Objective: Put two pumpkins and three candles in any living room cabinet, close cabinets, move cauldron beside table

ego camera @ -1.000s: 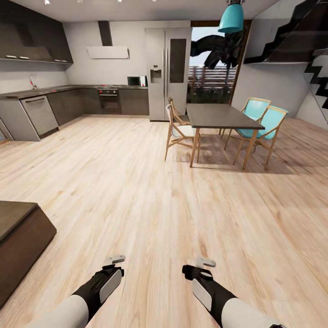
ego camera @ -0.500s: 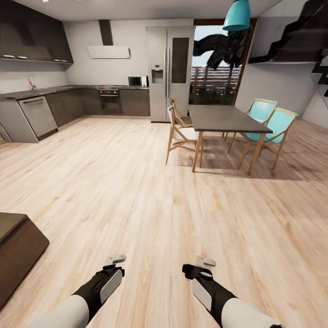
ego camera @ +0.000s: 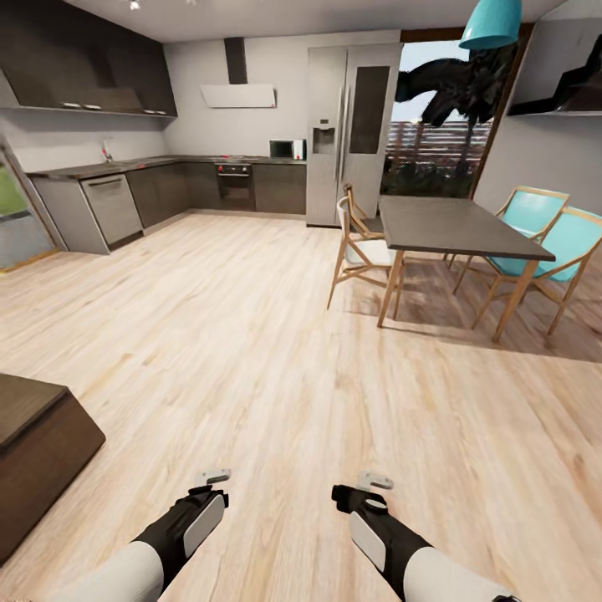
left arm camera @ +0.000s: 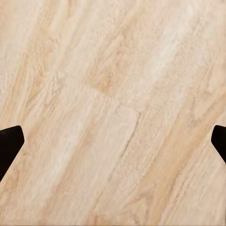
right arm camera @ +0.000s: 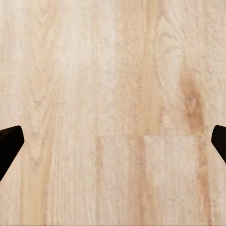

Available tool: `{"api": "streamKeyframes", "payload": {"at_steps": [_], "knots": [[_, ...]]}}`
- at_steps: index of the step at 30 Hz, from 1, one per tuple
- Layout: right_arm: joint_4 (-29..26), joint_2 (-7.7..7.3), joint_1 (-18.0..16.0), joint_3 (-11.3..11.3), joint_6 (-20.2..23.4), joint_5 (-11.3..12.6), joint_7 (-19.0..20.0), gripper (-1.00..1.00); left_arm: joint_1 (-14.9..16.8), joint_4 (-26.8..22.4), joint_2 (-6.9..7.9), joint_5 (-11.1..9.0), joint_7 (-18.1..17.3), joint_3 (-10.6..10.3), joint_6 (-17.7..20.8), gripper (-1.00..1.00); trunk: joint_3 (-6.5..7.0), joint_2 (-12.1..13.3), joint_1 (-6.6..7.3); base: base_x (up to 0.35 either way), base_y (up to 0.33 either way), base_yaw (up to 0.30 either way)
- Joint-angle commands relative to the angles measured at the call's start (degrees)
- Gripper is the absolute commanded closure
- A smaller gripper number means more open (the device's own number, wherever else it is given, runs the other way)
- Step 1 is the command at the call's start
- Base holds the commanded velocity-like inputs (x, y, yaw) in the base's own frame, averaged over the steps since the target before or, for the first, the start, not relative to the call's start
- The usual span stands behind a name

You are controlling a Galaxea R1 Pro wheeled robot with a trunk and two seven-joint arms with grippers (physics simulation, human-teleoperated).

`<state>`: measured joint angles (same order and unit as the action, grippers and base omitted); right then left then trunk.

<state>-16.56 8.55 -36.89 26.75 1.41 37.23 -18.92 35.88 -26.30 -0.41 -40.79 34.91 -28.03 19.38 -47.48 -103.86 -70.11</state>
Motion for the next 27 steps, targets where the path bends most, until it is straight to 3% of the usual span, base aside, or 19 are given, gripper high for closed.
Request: {"api": "streamKeyframes", "payload": {"at_steps": [1,13,27], "knots": [[-0.1,-0.04,0.0,0.5,0.2,0.4,-0.4,-1.00,0.1,-0.1,0.05,-0.3,0.4,-0.4,0.2,-1.00,-0.05,0.0,-0.01,0.150,-0.196,0.281],[-0.1,-0.03,0.0,0.5,0.2,0.4,-0.4,-1.00,0.1,-0.1,0.04,-0.3,0.4,-0.4,0.2,-1.00,-0.05,0.0,-0.01,0.077,-0.234,0.281],[0.3,-0.03,0.0,0.6,0.2,0.4,-0.3,-1.00,0.1,-0.1,-0.02,-0.4,0.5,-0.4,0.2,-1.00,-0.05,0.0,-0.01,0.001,-0.095,0.281]]}}
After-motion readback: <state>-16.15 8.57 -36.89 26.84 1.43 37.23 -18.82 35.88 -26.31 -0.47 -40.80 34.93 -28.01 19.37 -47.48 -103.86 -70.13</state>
